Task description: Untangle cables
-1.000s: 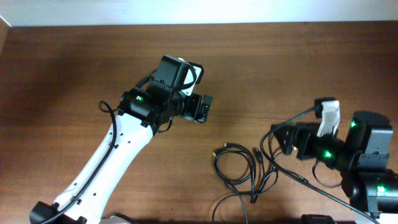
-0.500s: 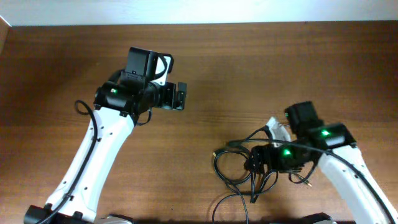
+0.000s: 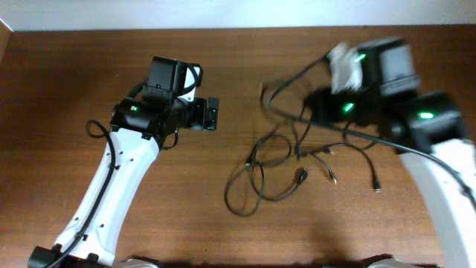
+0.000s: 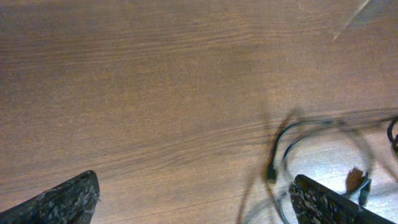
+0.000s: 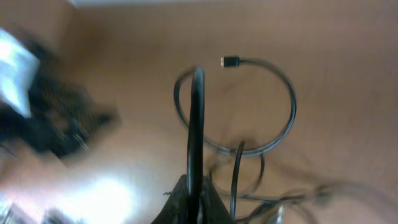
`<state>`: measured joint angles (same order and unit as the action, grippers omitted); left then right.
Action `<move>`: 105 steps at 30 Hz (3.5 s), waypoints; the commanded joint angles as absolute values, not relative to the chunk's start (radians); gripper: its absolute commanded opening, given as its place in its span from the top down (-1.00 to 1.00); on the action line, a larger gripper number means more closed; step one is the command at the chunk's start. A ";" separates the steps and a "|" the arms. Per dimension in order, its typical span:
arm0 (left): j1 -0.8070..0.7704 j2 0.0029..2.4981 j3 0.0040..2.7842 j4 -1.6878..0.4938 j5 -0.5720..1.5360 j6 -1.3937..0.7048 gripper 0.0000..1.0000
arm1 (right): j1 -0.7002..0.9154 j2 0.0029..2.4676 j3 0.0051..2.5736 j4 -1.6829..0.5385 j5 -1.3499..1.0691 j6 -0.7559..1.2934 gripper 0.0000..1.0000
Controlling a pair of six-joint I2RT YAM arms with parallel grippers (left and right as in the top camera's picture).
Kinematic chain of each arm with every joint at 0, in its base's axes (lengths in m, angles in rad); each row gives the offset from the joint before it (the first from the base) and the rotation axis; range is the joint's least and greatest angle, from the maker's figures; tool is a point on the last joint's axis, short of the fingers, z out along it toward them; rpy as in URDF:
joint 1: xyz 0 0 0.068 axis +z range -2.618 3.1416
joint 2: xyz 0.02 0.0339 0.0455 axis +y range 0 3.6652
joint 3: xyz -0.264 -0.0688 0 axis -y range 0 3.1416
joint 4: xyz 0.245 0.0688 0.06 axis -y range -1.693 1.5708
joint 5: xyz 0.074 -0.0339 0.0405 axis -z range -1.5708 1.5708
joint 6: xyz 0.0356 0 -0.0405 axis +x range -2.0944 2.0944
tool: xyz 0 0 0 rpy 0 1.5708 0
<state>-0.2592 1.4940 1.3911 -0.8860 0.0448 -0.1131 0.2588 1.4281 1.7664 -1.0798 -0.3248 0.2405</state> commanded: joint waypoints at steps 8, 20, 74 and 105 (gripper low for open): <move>-0.252 1.473 1.395 -0.884 0.038 -0.118 -0.98 | 0.228 1.425 2.100 -1.077 -0.100 0.336 0.93; -0.252 1.473 1.395 -0.884 0.038 -0.118 -0.98 | 0.228 1.415 2.149 -0.699 -0.089 0.503 0.93; -0.252 1.473 1.395 -0.884 0.038 -0.118 -0.98 | -0.849 1.968 2.148 -0.992 0.100 0.374 0.92; -0.252 1.473 1.395 -0.884 0.038 -0.118 -0.98 | -0.066 2.228 2.147 -1.171 -0.298 0.052 -0.98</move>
<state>-0.2592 1.4921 1.3914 -0.8864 0.0444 -0.1131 -0.0891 2.1868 2.1410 -1.1675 -0.3149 0.0589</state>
